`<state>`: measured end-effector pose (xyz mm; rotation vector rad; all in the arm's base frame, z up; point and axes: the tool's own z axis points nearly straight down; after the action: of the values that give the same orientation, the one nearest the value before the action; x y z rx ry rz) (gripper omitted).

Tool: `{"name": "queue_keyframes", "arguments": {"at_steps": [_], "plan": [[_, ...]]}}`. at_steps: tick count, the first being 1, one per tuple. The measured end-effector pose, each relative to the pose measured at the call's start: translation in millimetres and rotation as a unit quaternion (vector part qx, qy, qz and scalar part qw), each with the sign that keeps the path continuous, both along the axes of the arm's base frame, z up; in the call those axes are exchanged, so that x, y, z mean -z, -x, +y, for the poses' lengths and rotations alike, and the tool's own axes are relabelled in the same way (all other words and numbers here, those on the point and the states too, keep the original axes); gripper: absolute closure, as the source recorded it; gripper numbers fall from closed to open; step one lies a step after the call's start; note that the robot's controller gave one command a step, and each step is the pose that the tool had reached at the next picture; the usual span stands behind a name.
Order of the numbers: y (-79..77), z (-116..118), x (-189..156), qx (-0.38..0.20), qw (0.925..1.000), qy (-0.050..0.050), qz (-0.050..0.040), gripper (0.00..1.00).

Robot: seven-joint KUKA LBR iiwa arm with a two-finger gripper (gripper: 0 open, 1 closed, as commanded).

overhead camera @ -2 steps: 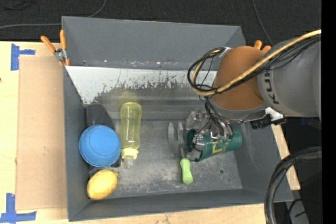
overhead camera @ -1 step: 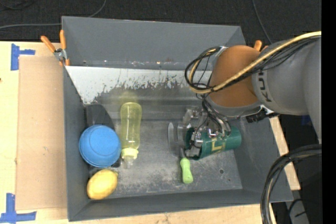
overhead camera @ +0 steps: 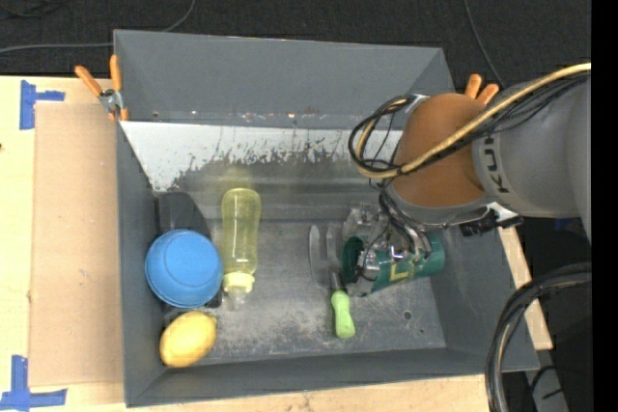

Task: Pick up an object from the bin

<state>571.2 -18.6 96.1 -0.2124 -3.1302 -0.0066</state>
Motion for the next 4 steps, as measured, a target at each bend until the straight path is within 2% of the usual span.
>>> {"name": "queue_keyframes", "arguments": {"at_steps": [1, 2, 3, 4], "plan": [[-0.4, -1, 0, 0.002, 1.0, 0.002, 0.0035, 0.0], [10.3, -10, -17, -0.065, 0.9979, 0.001, 0.0052, 0.0], [9.2, -6, -4, -0.046, 0.9989, 0.0, 0.0025, 0.0], [7.3, -11, 7, -0.028, 0.9996, 0.0, 0.0026, 0.0]]}}
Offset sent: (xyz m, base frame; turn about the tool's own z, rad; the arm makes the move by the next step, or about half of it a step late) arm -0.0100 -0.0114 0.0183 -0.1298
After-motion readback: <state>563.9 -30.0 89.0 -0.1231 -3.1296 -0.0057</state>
